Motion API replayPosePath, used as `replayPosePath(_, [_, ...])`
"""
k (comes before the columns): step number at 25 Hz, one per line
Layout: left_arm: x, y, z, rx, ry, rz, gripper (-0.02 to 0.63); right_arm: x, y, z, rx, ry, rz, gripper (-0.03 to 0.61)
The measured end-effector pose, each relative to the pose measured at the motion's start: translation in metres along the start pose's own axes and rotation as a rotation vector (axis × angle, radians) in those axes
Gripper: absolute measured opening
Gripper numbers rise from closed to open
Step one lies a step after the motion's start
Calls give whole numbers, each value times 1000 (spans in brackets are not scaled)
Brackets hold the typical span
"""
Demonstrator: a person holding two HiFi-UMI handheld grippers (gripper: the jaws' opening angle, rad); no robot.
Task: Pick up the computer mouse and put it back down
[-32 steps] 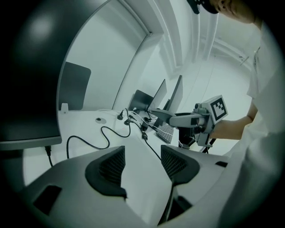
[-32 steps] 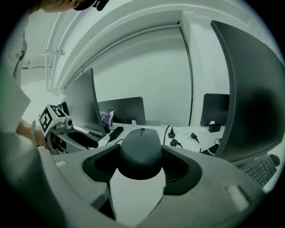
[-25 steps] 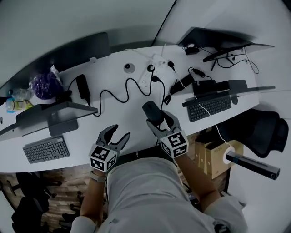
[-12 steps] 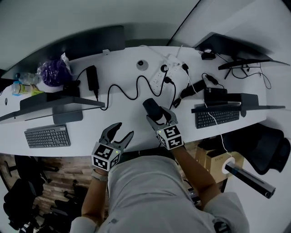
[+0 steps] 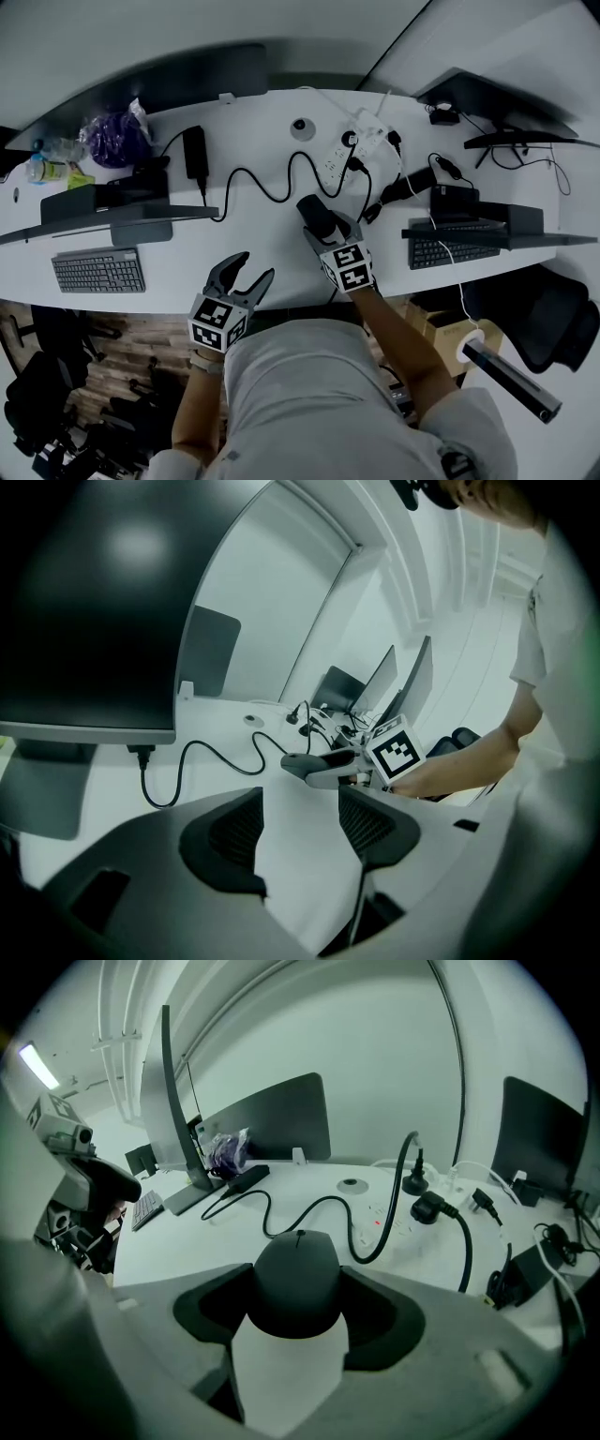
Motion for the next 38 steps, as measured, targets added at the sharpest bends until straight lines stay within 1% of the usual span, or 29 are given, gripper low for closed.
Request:
replayPosePath(8, [-1,0,-5,-15,27,18,250,11,-11,-15,-35,1,-12,291])
replayPosePath(20, [5,-4,-9,-26,51,23,250,14,-17,-28,-86,8,11,291])
replayPosePath(28, [9,-7,-5,-15,70,20,250,13,-18,-28,-82,24,22,291])
replayPosePath(31, [11,-6,-3,-3,69,16,250,17,-19,-25,-77,18,27,291])
replayPosePath(38, [15,-3,-2,8,45,-25,250,10,-8,1,-30,2,3,291])
Point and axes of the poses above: the fingertips, and each gripper's own axes: z backward along the fingers, x to its right, y out of its top, the point moved 5 cm from there along z, backward along the fingers, and after that the axes turned 13 degrees about y, right-handed, at the moved point
